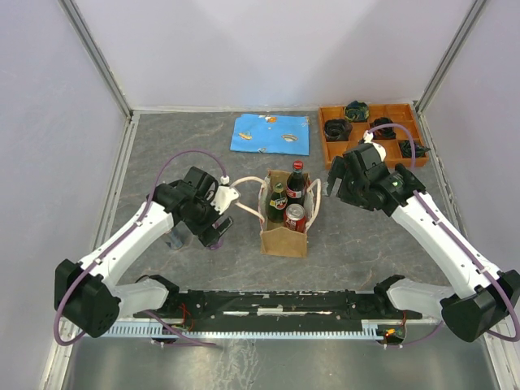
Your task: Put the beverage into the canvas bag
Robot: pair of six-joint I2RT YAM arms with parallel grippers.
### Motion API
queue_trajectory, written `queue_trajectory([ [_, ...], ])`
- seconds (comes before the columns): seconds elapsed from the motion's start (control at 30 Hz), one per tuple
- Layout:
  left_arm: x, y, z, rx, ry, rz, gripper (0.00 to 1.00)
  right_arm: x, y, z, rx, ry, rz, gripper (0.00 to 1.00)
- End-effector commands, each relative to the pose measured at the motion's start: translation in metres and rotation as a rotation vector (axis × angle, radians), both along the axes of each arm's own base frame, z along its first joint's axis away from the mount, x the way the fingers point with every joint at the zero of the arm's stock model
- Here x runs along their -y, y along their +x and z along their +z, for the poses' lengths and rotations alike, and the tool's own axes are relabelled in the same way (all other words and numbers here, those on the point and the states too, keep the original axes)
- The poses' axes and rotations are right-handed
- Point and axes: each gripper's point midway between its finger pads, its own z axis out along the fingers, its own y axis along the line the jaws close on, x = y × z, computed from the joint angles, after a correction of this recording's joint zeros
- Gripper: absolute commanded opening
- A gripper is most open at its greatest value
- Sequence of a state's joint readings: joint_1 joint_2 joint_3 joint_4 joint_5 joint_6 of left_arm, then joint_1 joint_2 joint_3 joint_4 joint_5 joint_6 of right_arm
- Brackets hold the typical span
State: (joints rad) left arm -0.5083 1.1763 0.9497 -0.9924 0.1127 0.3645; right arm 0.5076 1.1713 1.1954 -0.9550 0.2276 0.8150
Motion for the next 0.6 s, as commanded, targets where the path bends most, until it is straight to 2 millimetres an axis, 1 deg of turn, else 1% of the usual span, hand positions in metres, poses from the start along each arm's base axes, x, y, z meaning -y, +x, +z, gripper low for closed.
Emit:
queue_trajectory([
  [0.0, 0.012, 0.01, 0.009, 0.033, -0.044, -0.028, 0.94, 0.001, 0.003, 0.006, 0.031, 0.02, -0.017, 0.99],
  [0.13, 0.013, 0.014, 0.003, 0.034, -0.038, -0.025, 0.93, 0.001, 0.002, 0.005, 0.029, 0.021, -0.022, 0.99],
  [0.2, 0.014, 0.017, 0.001, 0.032, -0.033, -0.023, 0.89, 0.001, 0.002, 0.006, 0.03, 0.022, -0.023, 0.99],
  [0.27, 0.014, 0.018, -0.001, 0.028, -0.028, -0.023, 0.79, 0.002, 0.001, 0.006, 0.031, 0.024, -0.025, 0.99],
  [0.33, 0.013, 0.017, -0.003, 0.02, -0.02, -0.023, 0.64, 0.003, 0.001, 0.007, 0.033, 0.023, -0.029, 0.99],
  [0.4, 0.01, 0.014, -0.004, 0.012, -0.011, -0.026, 0.56, 0.004, -0.001, 0.007, 0.033, 0.022, -0.033, 0.99],
  [0.57, 0.003, 0.004, -0.007, -0.013, 0.011, -0.033, 0.55, 0.006, -0.003, 0.005, 0.031, 0.024, -0.038, 0.99],
])
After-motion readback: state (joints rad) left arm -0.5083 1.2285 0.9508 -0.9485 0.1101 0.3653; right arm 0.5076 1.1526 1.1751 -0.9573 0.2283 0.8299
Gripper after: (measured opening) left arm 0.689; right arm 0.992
